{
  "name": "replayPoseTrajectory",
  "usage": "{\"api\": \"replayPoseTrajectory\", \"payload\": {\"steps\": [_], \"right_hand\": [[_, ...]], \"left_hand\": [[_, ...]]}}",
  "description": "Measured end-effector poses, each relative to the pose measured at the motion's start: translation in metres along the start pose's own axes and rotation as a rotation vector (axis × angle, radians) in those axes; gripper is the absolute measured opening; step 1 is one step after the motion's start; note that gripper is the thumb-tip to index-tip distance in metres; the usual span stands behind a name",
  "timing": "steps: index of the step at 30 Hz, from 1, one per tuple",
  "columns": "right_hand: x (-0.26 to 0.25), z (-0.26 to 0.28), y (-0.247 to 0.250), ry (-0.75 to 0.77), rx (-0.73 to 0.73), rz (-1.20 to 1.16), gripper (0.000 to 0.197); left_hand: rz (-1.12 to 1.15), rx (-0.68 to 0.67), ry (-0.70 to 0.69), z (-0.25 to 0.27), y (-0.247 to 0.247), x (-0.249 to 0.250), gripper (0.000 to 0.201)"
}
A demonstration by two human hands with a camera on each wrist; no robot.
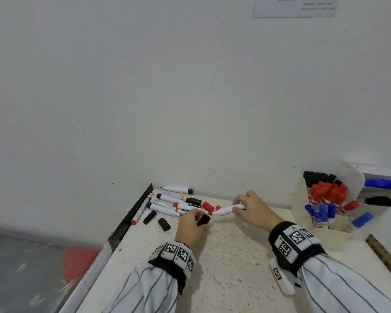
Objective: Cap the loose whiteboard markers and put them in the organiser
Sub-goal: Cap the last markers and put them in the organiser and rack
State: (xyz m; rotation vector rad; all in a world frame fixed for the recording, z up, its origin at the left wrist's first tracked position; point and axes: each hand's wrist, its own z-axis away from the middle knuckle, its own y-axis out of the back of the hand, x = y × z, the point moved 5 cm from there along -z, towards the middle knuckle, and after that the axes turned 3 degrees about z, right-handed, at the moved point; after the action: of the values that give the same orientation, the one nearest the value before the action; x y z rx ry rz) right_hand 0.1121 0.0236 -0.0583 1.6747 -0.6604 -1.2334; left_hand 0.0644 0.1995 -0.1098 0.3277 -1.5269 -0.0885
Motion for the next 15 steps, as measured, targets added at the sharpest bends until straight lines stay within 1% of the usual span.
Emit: {"api": "replayPoseTrajectory", "payload": {"steps": [3, 6, 8, 10, 12, 13, 15], "right_hand": [[0.0, 0.011, 0.0, 0.033, 0.004, -0.013, 0.01], [-0.003, 0.02, -0.003, 0.054, -0.015, -0.002, 0.018], [-0.007, 0.025, -0.005, 0.062, -0.046, 0.036, 0.021], [-0.01, 0.029, -0.007, 0.062, -0.087, 0.123, 0.022], [-0.012, 0.033, -0.007, 0.046, -0.136, 0.194, 0.026], [-0.013, 0.035, -0.007, 0.039, -0.167, 0.198, 0.031], [-0.015, 0.038, -0.009, 0.035, -0.231, 0.137, 0.046]], "left_hand": [[-0.056, -0.048, -0.062, 0.002, -0.003, 0.004, 0.026], [-0.12, -0.105, -0.134, 0.002, -0.008, 0.009, 0.033], [-0.139, -0.142, -0.166, 0.002, -0.011, 0.009, 0.038], [-0.141, -0.161, -0.18, 0.003, -0.012, 0.009, 0.04], [-0.102, -0.133, -0.19, 0.004, -0.009, 0.011, 0.04], [-0.056, -0.108, -0.193, 0.004, -0.007, 0.012, 0.04], [0.065, -0.085, -0.195, 0.005, -0.005, 0.015, 0.042]]}}
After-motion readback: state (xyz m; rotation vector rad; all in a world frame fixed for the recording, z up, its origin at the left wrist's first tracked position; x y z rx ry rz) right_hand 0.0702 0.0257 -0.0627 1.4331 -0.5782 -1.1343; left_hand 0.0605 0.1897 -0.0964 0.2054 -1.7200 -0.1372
